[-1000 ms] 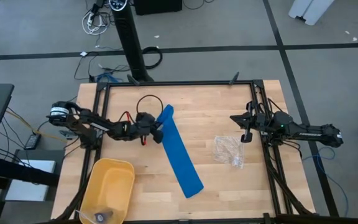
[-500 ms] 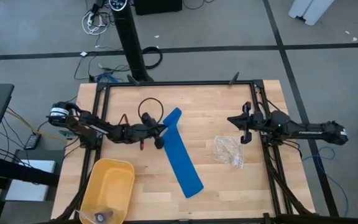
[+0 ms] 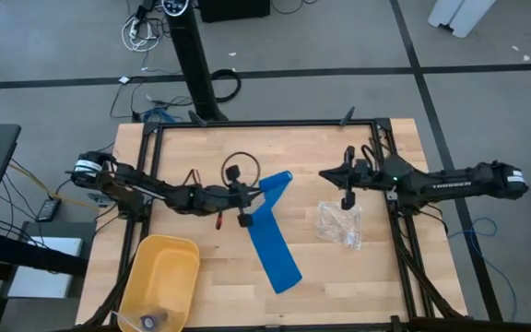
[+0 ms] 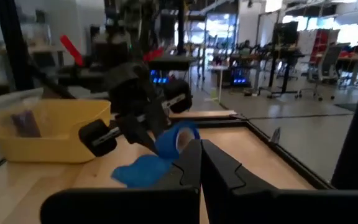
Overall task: Roll bandage
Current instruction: Roll the blue bandage
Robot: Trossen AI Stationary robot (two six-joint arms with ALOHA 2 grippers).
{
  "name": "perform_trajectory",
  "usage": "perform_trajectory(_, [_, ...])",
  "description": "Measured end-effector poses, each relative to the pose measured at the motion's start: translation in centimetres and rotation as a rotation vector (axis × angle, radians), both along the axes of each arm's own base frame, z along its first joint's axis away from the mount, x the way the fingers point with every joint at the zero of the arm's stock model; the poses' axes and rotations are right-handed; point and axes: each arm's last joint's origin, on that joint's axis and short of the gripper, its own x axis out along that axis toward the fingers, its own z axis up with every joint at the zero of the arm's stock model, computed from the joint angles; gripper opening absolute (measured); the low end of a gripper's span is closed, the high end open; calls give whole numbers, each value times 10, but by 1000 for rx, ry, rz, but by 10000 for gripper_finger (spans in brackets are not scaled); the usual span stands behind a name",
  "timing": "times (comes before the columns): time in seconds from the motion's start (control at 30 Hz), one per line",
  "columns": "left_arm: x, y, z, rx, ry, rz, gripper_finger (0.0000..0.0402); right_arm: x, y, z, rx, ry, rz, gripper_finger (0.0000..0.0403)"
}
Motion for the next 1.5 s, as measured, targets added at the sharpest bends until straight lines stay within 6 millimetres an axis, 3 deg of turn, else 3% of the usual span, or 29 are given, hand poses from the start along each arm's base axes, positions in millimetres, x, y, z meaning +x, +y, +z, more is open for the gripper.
perform_trajectory(0.17, [15,-11,28,181,148,-10,20,33,-1,23,-22,167,70,2])
perform_trajectory(0.37, [20,-25,46,280,217,-25,20,56,0,32,-12,281,95,1])
perform_trajectory(0.8, [18,-29,48,277,212,57,20,53,8,36,-27,284,143,0])
perform_trajectory(1.27, [18,-29,47,279,222,54,20,50,6,40,-59,265,76,0])
perform_trajectory(1.5, [18,-29,49,278,220,50,20,58,6,34,-55,279,102,0])
